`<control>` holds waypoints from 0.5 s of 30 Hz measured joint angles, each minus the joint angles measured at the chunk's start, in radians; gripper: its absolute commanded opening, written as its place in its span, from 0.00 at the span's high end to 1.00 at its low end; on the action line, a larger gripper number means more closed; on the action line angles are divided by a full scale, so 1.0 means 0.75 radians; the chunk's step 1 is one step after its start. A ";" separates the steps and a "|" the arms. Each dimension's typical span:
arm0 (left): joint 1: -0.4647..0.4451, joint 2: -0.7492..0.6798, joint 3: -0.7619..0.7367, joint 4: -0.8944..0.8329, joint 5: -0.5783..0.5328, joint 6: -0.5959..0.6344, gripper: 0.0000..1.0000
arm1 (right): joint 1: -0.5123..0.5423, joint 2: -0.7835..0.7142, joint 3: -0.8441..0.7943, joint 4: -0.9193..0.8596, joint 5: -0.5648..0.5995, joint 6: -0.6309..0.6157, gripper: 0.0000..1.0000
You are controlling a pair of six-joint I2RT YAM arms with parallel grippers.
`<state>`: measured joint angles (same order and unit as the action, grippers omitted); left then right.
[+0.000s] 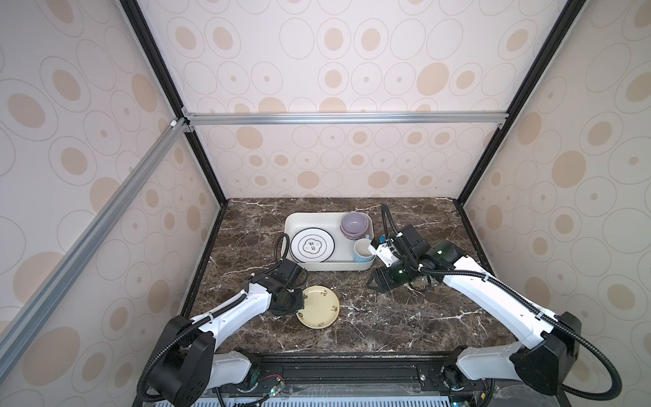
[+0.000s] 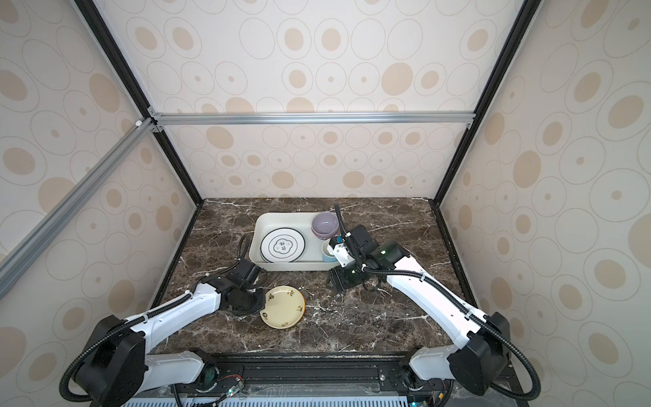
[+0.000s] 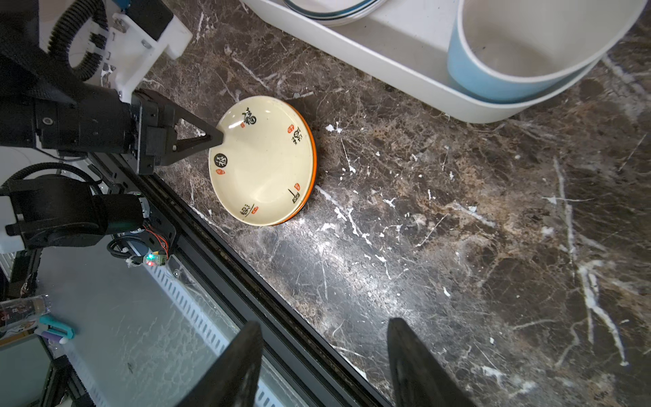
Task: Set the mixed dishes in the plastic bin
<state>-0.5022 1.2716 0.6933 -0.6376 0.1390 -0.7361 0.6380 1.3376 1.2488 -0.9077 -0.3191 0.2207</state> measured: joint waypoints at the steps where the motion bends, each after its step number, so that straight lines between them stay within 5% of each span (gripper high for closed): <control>1: 0.000 0.000 0.006 -0.009 -0.006 0.002 0.99 | -0.001 0.010 0.007 0.000 -0.002 -0.004 0.40; 15: 0.007 -0.009 0.210 -0.162 -0.041 0.050 1.00 | -0.030 0.121 0.098 -0.002 -0.064 -0.055 0.40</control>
<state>-0.4969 1.2648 0.8509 -0.7593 0.1081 -0.6983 0.6159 1.4281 1.3224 -0.9092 -0.3668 0.1795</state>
